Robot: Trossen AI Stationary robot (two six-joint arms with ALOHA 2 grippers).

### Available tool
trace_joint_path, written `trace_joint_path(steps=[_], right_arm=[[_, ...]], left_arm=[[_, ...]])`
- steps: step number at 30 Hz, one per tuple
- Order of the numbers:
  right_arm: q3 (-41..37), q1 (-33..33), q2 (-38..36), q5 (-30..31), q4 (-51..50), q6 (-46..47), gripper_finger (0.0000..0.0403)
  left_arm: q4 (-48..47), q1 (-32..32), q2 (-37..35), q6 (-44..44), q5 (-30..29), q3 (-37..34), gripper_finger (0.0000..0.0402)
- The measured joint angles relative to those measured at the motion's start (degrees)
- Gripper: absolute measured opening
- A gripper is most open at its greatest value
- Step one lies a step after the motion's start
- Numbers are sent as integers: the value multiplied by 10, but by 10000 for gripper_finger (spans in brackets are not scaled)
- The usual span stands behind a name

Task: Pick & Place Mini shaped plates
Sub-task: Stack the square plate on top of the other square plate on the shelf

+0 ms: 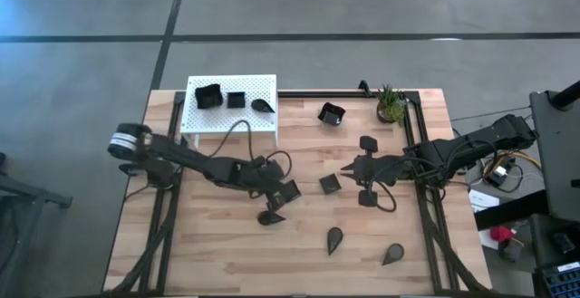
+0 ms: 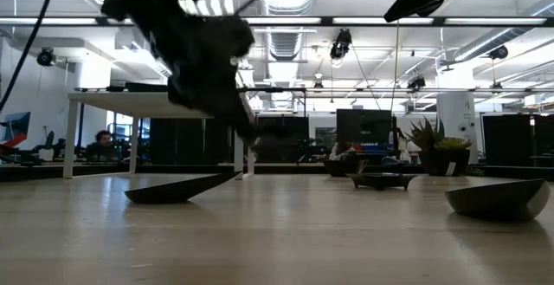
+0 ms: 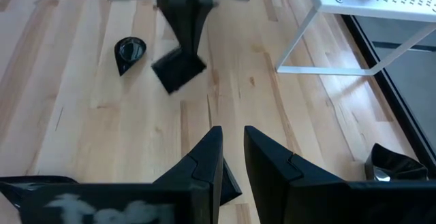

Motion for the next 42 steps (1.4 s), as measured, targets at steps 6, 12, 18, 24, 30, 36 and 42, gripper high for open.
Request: trace_joint_path(steps=[6, 12, 18, 24, 30, 36, 42], right_arm=[[0, 0, 0, 0, 0, 0, 59], [0, 0, 0, 0, 2, 0, 59], [0, 0, 0, 0, 4, 0, 59], [0, 0, 0, 0, 4, 0, 59], [0, 0, 0, 1, 4, -4, 59], [0, 0, 0, 5, 4, -21, 59], [0, 0, 0, 6, 4, -26, 59]], left_arm=[[-101, 7, -94, 48, -42, 32, 0], [-233, 29, -185, 22, -181, 72, 0], [-286, 98, -266, 10, -223, 95, 0], [-306, 211, -294, 11, -246, 97, 0], [-315, 305, -283, 15, -245, 96, 0], [-316, 354, -259, -7, -231, 91, 0], [-316, 372, -227, -9, -223, 90, 0]])
